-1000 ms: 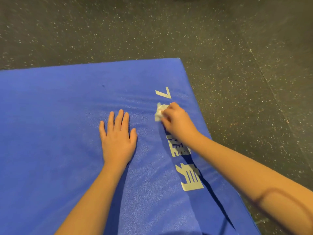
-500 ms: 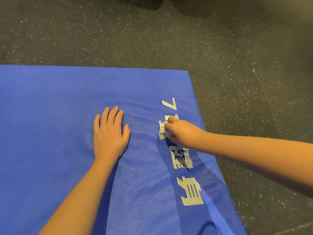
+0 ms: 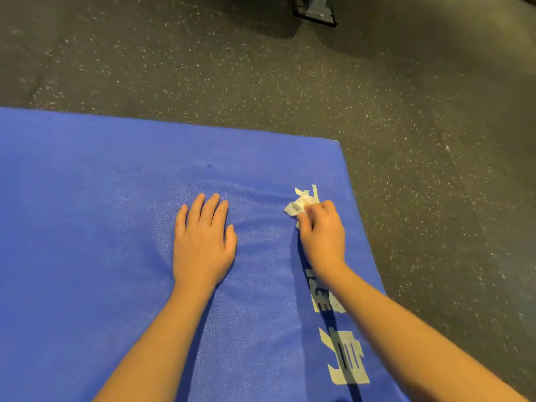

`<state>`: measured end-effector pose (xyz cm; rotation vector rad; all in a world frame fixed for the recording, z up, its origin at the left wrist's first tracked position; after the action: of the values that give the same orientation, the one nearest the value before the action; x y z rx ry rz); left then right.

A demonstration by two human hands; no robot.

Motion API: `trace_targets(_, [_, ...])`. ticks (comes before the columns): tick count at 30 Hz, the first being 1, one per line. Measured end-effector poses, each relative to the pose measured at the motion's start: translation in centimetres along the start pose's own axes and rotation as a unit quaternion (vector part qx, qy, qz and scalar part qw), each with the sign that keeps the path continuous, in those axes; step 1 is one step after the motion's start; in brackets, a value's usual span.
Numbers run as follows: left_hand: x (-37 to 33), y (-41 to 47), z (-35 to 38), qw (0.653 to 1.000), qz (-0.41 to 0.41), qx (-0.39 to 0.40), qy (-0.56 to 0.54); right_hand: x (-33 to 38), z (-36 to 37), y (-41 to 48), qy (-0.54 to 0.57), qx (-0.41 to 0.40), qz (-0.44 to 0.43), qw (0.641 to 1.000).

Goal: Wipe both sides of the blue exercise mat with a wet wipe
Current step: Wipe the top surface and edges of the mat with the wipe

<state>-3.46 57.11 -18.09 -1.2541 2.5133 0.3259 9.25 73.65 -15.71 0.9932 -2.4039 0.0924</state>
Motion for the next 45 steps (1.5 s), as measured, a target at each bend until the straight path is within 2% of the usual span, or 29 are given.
trace_targets(2, [0.0, 0.0, 0.1, 1.000, 0.001, -0.004, -0.001, 1.7, 1.5, -1.4, 0.016, -0.007, -0.066, 0.998])
trace_targets(4, [0.1, 0.1, 0.1, 1.000, 0.002, -0.006, 0.001, 1.5, 1.6, -0.9, -0.051, 0.006, -0.166, 0.985])
trace_targets(5, [0.1, 0.0, 0.1, 1.000, 0.001, -0.004, 0.001, 0.9, 1.3, 0.3, -0.101, -0.002, -0.186, 0.977])
trace_targets(6, [0.1, 0.0, 0.1, 1.000, -0.001, -0.002, 0.004, 0.1, 0.9, 1.6, -0.137, -0.021, -0.165, 0.977])
trace_targets(7, [0.1, -0.1, 0.1, 1.000, -0.002, 0.000, 0.005, -0.6, 0.7, 2.9, -0.155, -0.041, -0.106, 0.981])
trace_targets(9, [0.1, -0.1, 0.1, 1.000, 0.000, -0.004, 0.008, -0.8, 0.9, 4.8, -0.152, -0.063, 0.039, 0.986])
trace_targets(10, [0.1, -0.1, 0.1, 1.000, 0.000, -0.007, 0.008, 0.0, 1.6, 5.0, -0.137, -0.067, 0.068, 0.986])
trace_targets(11, [0.2, 0.0, 0.1, 1.000, 0.000, -0.009, 0.007, 1.2, 2.5, 5.0, -0.118, -0.064, 0.057, 0.989])
trace_targets(15, [0.2, 0.1, 0.1, 1.000, 0.001, -0.011, 0.009, 3.0, 4.6, 2.9, -0.072, -0.092, -0.117, 0.986])
trace_targets(19, [0.3, 0.2, 0.1, 1.000, 0.008, -0.005, -0.006, 2.0, 4.4, 3.4, -0.041, -0.135, -0.114, 0.983])
trace_targets(23, [1.5, 1.1, -1.1, 0.998, 0.016, 0.035, -0.056, 2.4, 4.7, 3.2, -0.034, -0.131, -0.117, 0.984])
trace_targets(27, [4.6, 1.6, -2.0, 0.998, -0.060, -0.003, 0.028, 2.3, 4.5, 3.1, -0.032, -0.134, -0.119, 0.983])
trace_targets(30, [5.2, 1.1, -1.7, 0.996, -0.069, -0.024, 0.054, 2.5, 4.7, 3.1, -0.038, -0.144, -0.140, 0.979])
trace_targets(34, [5.0, 1.4, -1.4, 0.996, -0.067, -0.035, 0.051, 1.2, 3.7, 5.2, -0.049, -0.052, -0.222, 0.972])
trace_targets(36, [5.1, 1.3, -1.4, 0.995, -0.068, -0.037, 0.055, 0.1, 3.0, 7.6, -0.072, -0.042, -0.184, 0.979])
trace_targets(39, [5.0, 1.3, -1.4, 0.995, -0.069, -0.041, 0.058, 0.3, 3.8, 10.7, -0.079, -0.077, 0.014, 0.994])
trace_targets(40, [5.0, 1.3, -1.4, 0.995, -0.070, -0.044, 0.058, 1.6, 4.5, 10.9, -0.089, -0.075, 0.041, 0.992])
trace_targets(41, [5.0, 1.4, -1.4, 0.995, -0.071, -0.046, 0.059, 3.2, 5.4, 10.7, -0.077, -0.062, 0.020, 0.995])
trace_targets(42, [4.9, 1.4, -1.4, 0.995, -0.072, -0.047, 0.060, 4.9, 6.2, 10.1, -0.044, -0.042, -0.053, 0.997])
trace_targets(44, [4.8, 1.4, -1.4, 0.994, -0.071, -0.049, 0.061, 6.4, 7.2, 8.5, -0.010, 0.002, -0.218, 0.976])
trace_targets(45, [4.8, 1.4, -1.4, 0.994, -0.070, -0.050, 0.060, 6.1, 7.0, 8.6, -0.010, 0.024, -0.260, 0.965])
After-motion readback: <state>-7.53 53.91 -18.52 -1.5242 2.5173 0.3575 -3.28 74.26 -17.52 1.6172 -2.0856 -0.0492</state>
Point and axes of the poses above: each hand's wrist, its own y-axis towards the middle knuckle, its own z-axis out of the palm, x = y × z, the point moved 1 cm from there along y, towards the middle knuckle, and after that the axes turned 8 degrees about -z, right-handed, at the moved point
